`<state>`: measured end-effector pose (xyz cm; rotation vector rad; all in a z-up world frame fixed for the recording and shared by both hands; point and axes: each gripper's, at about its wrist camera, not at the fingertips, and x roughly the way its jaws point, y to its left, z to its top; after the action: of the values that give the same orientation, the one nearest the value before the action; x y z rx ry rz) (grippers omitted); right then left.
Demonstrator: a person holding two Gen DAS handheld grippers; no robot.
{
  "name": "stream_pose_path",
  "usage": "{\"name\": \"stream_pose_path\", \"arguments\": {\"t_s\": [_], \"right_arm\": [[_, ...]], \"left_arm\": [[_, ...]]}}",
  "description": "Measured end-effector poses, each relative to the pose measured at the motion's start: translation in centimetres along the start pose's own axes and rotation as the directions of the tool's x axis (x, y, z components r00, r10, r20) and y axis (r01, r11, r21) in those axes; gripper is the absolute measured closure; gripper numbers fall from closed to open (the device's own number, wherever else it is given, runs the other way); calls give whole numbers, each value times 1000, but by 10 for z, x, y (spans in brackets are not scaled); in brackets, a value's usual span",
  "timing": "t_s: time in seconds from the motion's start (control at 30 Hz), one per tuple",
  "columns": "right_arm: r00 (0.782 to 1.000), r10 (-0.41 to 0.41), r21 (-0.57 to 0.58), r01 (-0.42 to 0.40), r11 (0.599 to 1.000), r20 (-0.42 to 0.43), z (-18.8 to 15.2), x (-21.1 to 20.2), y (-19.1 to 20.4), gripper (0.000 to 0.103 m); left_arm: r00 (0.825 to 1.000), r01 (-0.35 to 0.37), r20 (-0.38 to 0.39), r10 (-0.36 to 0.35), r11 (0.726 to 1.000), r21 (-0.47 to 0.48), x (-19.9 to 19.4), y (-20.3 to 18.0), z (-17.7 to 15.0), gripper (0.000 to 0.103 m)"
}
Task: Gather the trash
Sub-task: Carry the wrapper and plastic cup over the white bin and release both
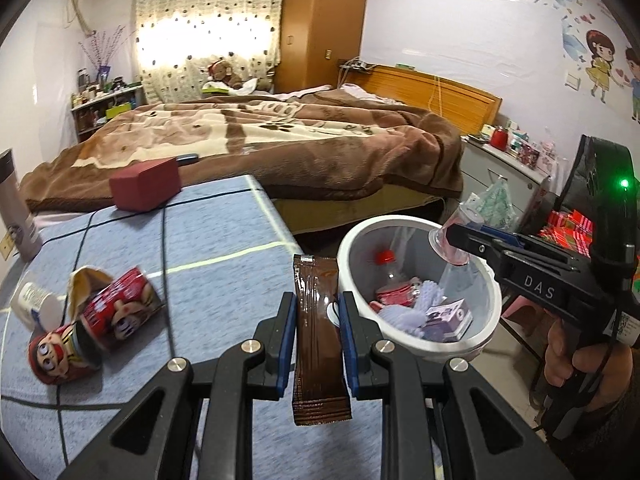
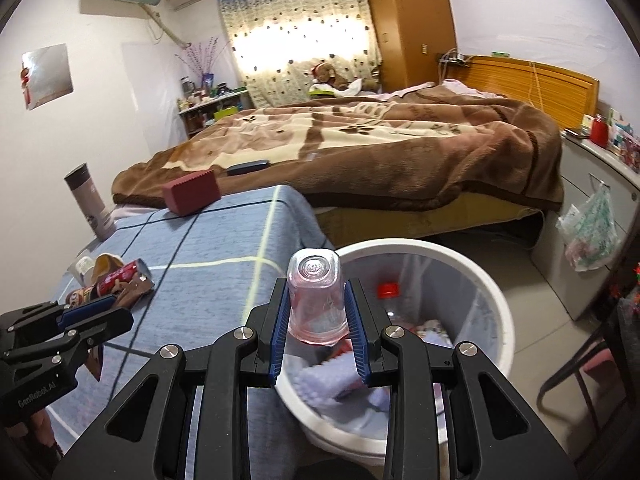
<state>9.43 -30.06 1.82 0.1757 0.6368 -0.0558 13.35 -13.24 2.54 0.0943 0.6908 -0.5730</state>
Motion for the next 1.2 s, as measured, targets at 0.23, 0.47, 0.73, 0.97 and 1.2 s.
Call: {"name": "stream_pose_path", "arguments": {"t_s": [0.23,0.47,0.73,0.97,1.2], "right_arm": [[999,-42,35,43,998,-12,-2,0,-25,74],[996,-77,65,79,995,-32,-6,4,-45,74],[994,-96,83,100,992,-57,-11,9,-57,74],[990,-109,95,117,989,-87,-15,17,-67,73],[987,-115,86,125,988,-113,-16,25,-70,73]], "left_arm": [[999,49,-17,-49,999,16,17,-19,9,80],[996,83,-42,-81,996,39,37,-41,15,80],[995,84,-61,-80,995,62,53,-55,19,80],[993,87,-85,-81,994,73,70,-65,21,80],[990,95,-108,-87,993,69,82,-69,19,80]]}}
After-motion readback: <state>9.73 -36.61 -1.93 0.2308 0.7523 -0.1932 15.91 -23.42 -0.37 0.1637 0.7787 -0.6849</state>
